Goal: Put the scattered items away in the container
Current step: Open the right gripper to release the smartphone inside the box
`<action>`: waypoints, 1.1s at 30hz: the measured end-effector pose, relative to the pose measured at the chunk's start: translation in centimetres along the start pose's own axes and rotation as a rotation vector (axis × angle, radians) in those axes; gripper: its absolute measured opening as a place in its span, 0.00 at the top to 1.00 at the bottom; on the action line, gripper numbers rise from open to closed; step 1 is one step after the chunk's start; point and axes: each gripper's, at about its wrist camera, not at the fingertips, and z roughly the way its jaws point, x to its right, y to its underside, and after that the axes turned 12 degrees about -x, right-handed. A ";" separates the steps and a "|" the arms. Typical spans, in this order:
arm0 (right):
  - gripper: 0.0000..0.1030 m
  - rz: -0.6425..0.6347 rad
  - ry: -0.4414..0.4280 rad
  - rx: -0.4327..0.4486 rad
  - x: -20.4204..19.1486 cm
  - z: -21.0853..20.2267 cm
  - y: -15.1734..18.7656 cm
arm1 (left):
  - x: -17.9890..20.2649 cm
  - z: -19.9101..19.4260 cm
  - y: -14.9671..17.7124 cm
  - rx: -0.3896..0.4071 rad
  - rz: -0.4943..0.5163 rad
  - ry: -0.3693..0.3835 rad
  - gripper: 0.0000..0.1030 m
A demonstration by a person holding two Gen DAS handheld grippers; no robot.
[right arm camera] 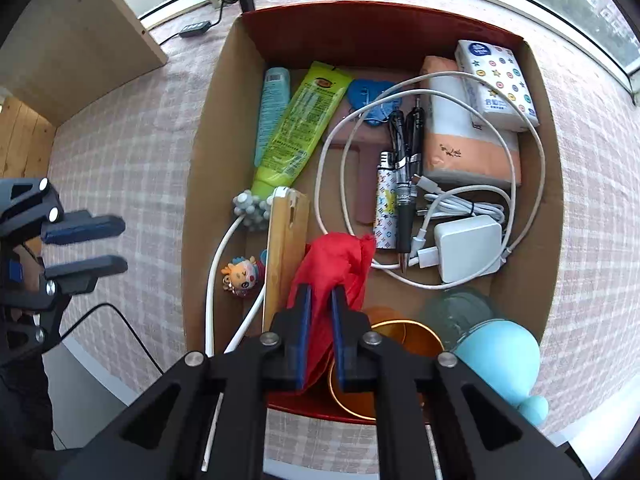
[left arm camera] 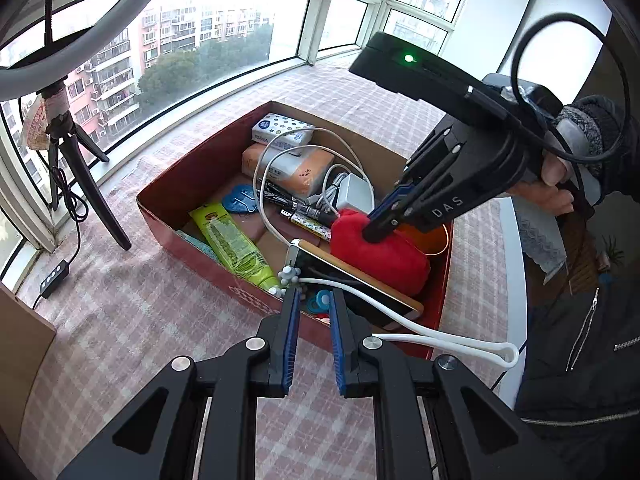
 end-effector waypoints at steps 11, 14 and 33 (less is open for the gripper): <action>0.47 0.032 0.011 -0.015 0.8 -0.2 -0.4 | 0.5 0.0 0.0 -0.002 0.006 -0.001 0.88; 0.48 -0.001 0.023 -0.045 0.3 0.9 -0.9 | 0.5 -0.1 0.1 -0.002 0.003 -0.003 0.88; 0.72 -0.170 0.094 0.040 -1.3 1.6 1.1 | 0.8 -0.2 0.8 0.003 -0.044 -0.035 0.81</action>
